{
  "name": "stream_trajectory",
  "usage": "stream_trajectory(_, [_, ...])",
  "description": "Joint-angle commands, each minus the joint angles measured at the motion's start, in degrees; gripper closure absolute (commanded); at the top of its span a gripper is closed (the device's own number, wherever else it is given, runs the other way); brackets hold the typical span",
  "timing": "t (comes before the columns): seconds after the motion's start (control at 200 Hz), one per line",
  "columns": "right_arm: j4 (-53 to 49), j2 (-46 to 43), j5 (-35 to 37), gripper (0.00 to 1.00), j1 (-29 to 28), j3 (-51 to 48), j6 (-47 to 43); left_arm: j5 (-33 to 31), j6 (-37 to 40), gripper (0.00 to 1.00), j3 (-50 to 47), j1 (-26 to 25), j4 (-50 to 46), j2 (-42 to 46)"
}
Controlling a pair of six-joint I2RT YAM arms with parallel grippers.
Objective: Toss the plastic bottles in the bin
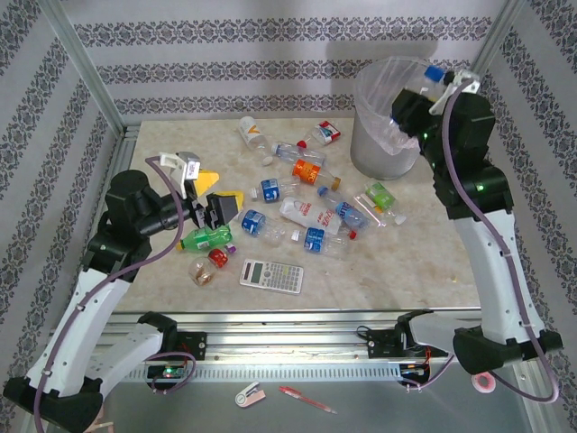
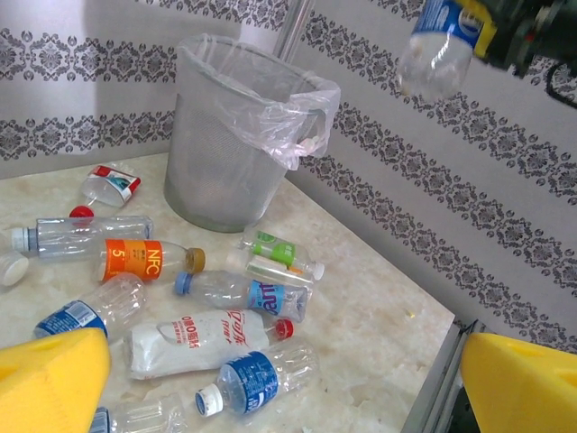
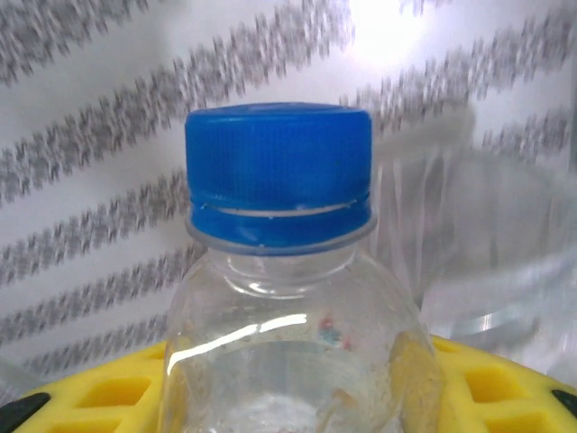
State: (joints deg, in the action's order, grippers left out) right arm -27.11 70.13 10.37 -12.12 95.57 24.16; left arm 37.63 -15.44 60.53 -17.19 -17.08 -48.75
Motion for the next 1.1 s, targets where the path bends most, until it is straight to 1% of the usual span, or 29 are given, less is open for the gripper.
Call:
stream_trajectory(0.0, [17.3, 2.2, 6.5, 0.77, 0.9, 2.1, -11.5, -2.5, -1.0, 0.00, -0.3, -1.4, 4.7, -0.2])
stream_trajectory(0.235, [44.8, 5.8, 6.5, 0.79, 2.6, 2.0, -20.8, -6.1, -1.3, 0.00, -0.9, -3.5, 5.7, -1.2])
stream_trajectory(0.29, [48.9, 6.9, 6.0, 0.80, 3.2, 2.7, -21.7, -6.9, -1.2, 0.00, -0.8, -4.0, 5.7, -1.3])
stream_trajectory(0.345, [50.9, 8.0, 5.2, 0.81, 4.0, 4.1, -21.6, -7.8, -1.1, 0.00, -0.7, -4.5, 5.8, -1.6])
stream_trajectory(0.475, [51.5, 10.8, 4.1, 0.81, 5.9, 7.2, -20.6, -9.4, -0.8, 0.00, -0.1, -5.3, 6.0, -2.0])
stream_trajectory(0.639, [47.9, 15.9, 3.2, 0.82, 7.7, 10.7, -19.1, -11.0, -0.6, 0.00, 0.5, -6.1, 5.4, -2.3])
stream_trajectory(0.744, [42.0, 21.2, 4.0, 0.82, 9.1, 13.0, -17.0, -11.8, -0.4, 0.00, 1.0, -6.7, 4.5, -2.1])
stream_trajectory(0.784, [37.7, 24.5, 3.5, 0.82, 9.9, 15.0, -16.3, -12.3, -0.3, 0.00, 1.1, -6.8, 4.2, -2.0])
stream_trajectory(0.819, [32.1, 27.6, 4.5, 0.81, 10.6, 17.7, -15.1, -12.6, -0.3, 0.00, 1.0, -6.9, 4.0, -1.7])
stream_trajectory(0.859, [26.7, 31.7, 3.9, 0.75, 11.5, 20.4, -13.4, -12.8, -0.3, 0.00, 0.9, -7.0, 4.0, -1.6])
stream_trajectory(0.884, [23.5, 34.2, 2.3, 0.68, 12.1, 22.1, -12.2, -12.8, -0.5, 0.00, 0.8, -7.1, 3.9, -1.5])
stream_trajectory(0.899, [21.2, 35.7, 1.4, 0.62, 12.5, 23.3, -11.3, -12.6, -0.5, 0.00, 0.8, -7.2, 3.9, -1.5])
stream_trajectory(0.959, [9.9, 41.2, 0.3, 0.43, 13.5, 30.1, -7.7, -12.2, -0.6, 0.00, 0.9, -7.2, 3.7, -1.5])
stream_trajectory(0.989, [5.1, 43.2, -0.7, 0.35, 13.6, 33.4, -6.7, -12.2, -0.6, 0.00, 1.1, -7.4, 3.4, -1.5])
stream_trajectory(1.044, [0.7, 44.8, -2.2, 0.28, 13.6, 36.5, -6.0, -12.4, -0.4, 0.00, 1.6, -7.6, 2.6, -1.7])
stream_trajectory(1.099, [1.4, 43.7, -4.3, 0.26, 13.4, 35.2, -4.5, -12.4, -0.2, 0.00, 1.9, -7.6, 2.4, -1.7])
